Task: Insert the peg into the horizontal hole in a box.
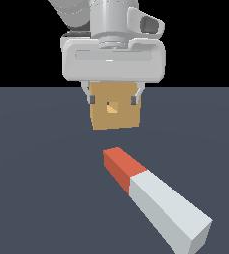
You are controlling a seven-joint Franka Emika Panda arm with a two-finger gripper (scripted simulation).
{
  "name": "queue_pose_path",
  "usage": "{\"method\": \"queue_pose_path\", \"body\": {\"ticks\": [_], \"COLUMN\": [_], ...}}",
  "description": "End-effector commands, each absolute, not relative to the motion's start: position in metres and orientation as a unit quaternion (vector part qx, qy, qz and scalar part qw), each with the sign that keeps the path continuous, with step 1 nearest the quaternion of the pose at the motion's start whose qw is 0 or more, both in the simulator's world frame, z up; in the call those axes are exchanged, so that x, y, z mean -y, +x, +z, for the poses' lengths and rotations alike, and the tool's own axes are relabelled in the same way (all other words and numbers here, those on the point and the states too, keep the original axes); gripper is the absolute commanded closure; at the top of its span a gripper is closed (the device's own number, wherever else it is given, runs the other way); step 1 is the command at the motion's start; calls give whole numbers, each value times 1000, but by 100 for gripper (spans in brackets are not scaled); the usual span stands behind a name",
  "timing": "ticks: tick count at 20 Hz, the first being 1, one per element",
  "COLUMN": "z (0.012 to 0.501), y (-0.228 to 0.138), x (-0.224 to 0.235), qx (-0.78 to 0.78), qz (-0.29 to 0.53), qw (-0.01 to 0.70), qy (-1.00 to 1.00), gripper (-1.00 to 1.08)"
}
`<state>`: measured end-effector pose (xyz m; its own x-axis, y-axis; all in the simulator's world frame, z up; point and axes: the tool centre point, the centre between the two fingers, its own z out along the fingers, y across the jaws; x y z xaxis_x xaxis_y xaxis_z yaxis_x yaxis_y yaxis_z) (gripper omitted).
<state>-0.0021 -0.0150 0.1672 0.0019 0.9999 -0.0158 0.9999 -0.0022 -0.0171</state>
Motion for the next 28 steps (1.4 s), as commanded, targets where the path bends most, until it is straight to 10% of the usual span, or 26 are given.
{"method": "queue_pose_path", "body": {"ticks": [1,28], "z": [167,108], "y": [-2,32], "x": [15,101], "qx": [706,808], "qz": [12,4], "qw": [0,0], "qy": [-708,-588], "gripper": [-92,-92]}}
